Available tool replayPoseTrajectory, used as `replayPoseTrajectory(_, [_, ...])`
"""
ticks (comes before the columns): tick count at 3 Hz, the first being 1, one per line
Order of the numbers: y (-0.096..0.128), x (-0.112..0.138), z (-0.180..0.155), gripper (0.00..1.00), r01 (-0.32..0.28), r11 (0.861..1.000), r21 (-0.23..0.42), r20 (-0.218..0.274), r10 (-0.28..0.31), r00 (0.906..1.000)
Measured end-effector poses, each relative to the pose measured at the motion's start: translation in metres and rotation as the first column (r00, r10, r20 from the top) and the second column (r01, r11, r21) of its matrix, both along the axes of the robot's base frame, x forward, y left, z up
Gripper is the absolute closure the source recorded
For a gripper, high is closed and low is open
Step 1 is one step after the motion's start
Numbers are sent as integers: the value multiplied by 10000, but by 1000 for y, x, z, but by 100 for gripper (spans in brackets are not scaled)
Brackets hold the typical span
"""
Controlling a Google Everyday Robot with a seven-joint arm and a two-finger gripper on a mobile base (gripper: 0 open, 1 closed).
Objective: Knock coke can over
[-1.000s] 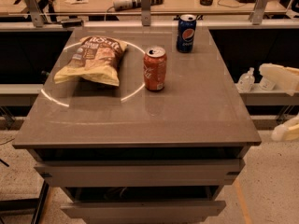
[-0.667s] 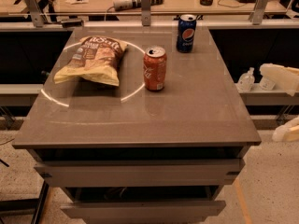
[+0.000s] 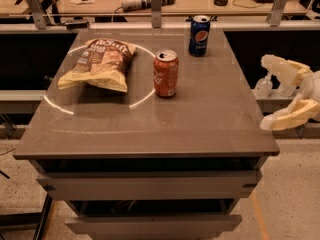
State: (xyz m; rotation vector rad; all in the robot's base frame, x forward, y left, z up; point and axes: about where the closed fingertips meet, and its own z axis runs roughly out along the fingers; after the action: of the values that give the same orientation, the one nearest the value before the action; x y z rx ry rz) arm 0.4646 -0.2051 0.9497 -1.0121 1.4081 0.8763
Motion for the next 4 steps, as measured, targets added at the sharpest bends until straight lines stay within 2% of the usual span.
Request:
replayPoseTrajectory(1, [17, 34, 6, 0, 570, 9983, -134, 148, -568, 9983])
replayPoseTrajectory(2, [37, 71, 2, 0, 1206, 9913, -525, -17, -1209, 9927])
replayPoseTrajectory(3, [62, 104, -6, 0, 1153, 9907, -718, 131, -1147, 9933])
replayPoseTrajectory(4, [89, 127, -14, 0, 638, 9945, -828, 379, -608, 9974])
